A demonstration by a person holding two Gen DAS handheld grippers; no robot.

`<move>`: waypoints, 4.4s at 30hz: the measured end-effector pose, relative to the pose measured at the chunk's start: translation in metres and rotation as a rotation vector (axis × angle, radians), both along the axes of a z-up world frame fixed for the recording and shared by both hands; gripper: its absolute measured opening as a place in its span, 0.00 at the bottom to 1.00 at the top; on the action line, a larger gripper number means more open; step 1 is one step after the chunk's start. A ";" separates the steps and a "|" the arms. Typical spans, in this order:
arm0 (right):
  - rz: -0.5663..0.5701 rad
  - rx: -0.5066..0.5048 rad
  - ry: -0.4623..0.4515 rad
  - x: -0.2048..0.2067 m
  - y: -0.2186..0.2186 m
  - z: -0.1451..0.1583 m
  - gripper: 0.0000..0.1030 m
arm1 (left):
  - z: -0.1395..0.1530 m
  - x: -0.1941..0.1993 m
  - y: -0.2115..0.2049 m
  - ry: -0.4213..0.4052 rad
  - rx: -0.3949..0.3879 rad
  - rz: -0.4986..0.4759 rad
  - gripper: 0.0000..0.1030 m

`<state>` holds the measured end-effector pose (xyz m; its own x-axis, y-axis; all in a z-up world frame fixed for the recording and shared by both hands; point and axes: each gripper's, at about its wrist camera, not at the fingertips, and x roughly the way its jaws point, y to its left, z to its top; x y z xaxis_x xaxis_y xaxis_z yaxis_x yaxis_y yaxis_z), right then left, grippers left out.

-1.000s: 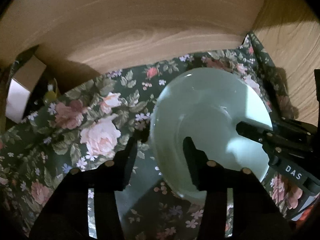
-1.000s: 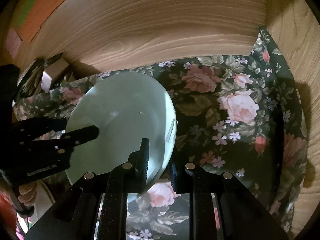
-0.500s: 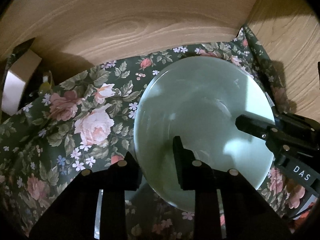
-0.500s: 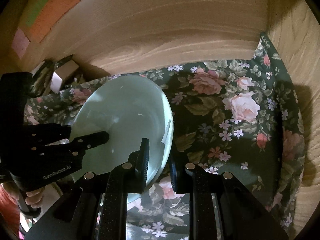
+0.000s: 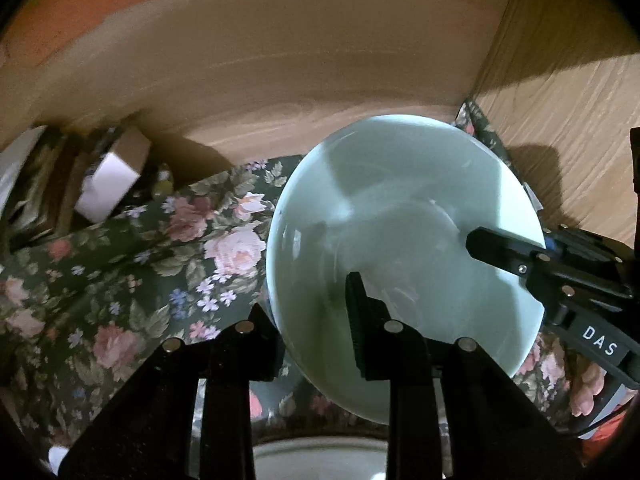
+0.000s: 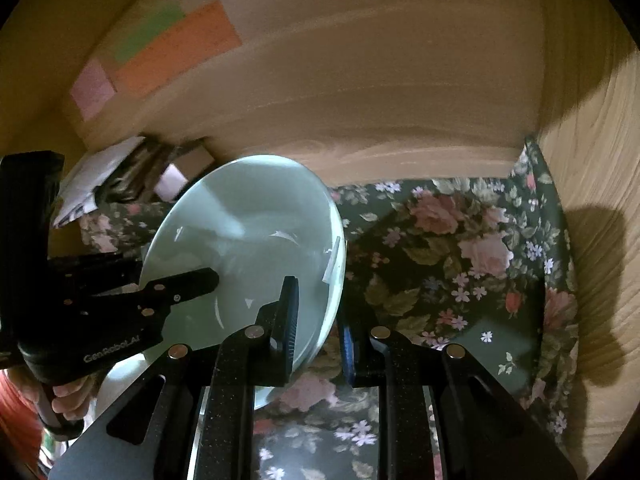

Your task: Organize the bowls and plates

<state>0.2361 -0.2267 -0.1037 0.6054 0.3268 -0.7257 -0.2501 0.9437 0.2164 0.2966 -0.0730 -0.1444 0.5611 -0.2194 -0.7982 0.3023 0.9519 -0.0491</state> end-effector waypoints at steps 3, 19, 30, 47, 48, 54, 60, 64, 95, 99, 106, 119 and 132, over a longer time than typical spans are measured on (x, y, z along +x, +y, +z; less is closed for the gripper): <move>0.014 -0.001 -0.019 -0.008 0.007 0.007 0.16 | 0.007 -0.013 0.005 -0.021 -0.006 0.009 0.26; 0.108 0.001 -0.060 -0.048 0.054 0.019 0.16 | 0.017 -0.074 0.051 -0.068 -0.071 0.106 0.26; 0.221 0.011 -0.043 -0.055 0.107 0.010 0.16 | 0.020 -0.109 0.100 -0.082 -0.097 0.198 0.26; 0.403 0.016 -0.013 -0.072 0.193 -0.002 0.16 | 0.002 -0.159 0.184 -0.099 -0.125 0.375 0.26; 0.414 0.017 -0.012 -0.074 0.198 -0.003 0.16 | 0.001 -0.162 0.189 -0.099 -0.126 0.385 0.26; 0.466 0.021 0.007 -0.079 0.220 -0.010 0.16 | -0.003 -0.176 0.211 -0.096 -0.124 0.430 0.26; 0.507 0.016 0.035 -0.083 0.238 -0.019 0.16 | -0.014 -0.186 0.228 -0.076 -0.131 0.461 0.26; 0.526 0.010 0.054 -0.086 0.246 -0.027 0.16 | -0.025 -0.194 0.235 -0.056 -0.134 0.470 0.26; 0.545 -0.052 0.017 -0.095 0.252 -0.038 0.22 | -0.039 -0.197 0.243 -0.056 -0.071 0.510 0.26; 0.545 -0.059 0.017 -0.095 0.253 -0.039 0.23 | -0.038 -0.194 0.242 -0.048 -0.069 0.510 0.26; 0.531 -0.042 0.019 -0.095 0.248 -0.037 0.41 | -0.036 -0.190 0.244 -0.022 -0.097 0.511 0.33; 0.538 -0.045 0.029 -0.098 0.248 -0.036 0.44 | -0.007 -0.199 0.238 -0.143 0.033 0.503 0.59; 0.575 -0.084 0.092 -0.093 0.261 -0.054 0.44 | -0.035 -0.213 0.259 -0.047 -0.061 0.554 0.59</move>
